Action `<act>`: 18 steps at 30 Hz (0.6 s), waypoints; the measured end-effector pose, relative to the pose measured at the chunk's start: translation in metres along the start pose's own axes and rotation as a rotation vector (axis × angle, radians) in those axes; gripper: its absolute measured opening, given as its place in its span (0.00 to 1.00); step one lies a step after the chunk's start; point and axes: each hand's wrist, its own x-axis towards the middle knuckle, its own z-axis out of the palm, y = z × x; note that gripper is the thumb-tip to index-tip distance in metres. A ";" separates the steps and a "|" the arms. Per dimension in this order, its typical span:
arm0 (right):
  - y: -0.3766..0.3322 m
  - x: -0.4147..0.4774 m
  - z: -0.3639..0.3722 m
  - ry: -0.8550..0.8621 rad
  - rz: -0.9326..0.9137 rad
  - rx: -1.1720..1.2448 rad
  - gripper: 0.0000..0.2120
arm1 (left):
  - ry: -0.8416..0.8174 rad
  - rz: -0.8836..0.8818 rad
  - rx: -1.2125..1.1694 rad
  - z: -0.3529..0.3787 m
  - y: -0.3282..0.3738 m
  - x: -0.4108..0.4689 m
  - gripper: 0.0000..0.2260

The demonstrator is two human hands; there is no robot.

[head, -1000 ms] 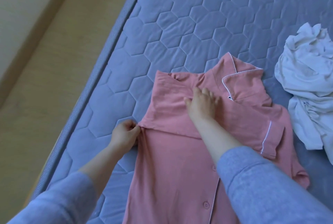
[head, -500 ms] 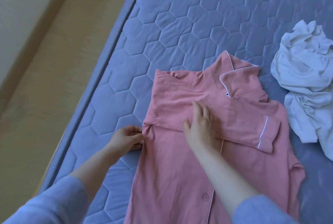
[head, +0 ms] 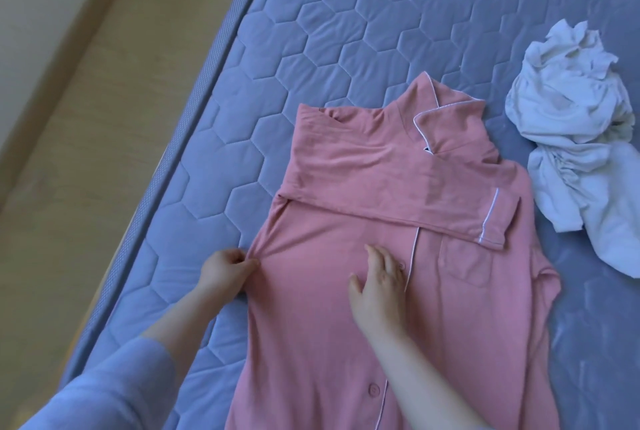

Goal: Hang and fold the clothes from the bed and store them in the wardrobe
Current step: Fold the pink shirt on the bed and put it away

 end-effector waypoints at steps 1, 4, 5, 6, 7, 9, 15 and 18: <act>0.004 -0.002 -0.001 -0.023 0.014 -0.027 0.28 | 0.033 -0.005 -0.013 -0.004 -0.002 -0.001 0.06; 0.015 -0.008 -0.011 -0.072 0.039 -0.040 0.27 | 0.086 0.069 0.085 -0.005 0.001 -0.010 0.06; 0.016 -0.010 -0.015 -0.075 0.033 -0.015 0.26 | 0.095 0.101 0.148 -0.005 0.006 -0.016 0.05; 0.017 -0.012 -0.020 -0.057 0.031 0.020 0.25 | 0.098 0.130 0.191 -0.004 0.012 -0.023 0.04; 0.020 -0.016 -0.028 -0.029 0.042 0.054 0.24 | 0.085 0.154 0.207 -0.003 0.020 -0.031 0.04; 0.022 -0.017 -0.037 0.011 0.079 0.112 0.23 | 0.048 0.188 0.195 -0.002 0.030 -0.038 0.04; 0.075 -0.009 -0.079 0.097 0.161 0.234 0.20 | -0.066 0.295 0.162 0.046 0.086 -0.073 0.02; 0.119 0.002 -0.104 0.154 0.224 0.230 0.17 | -0.091 0.341 0.152 0.084 0.110 -0.082 0.02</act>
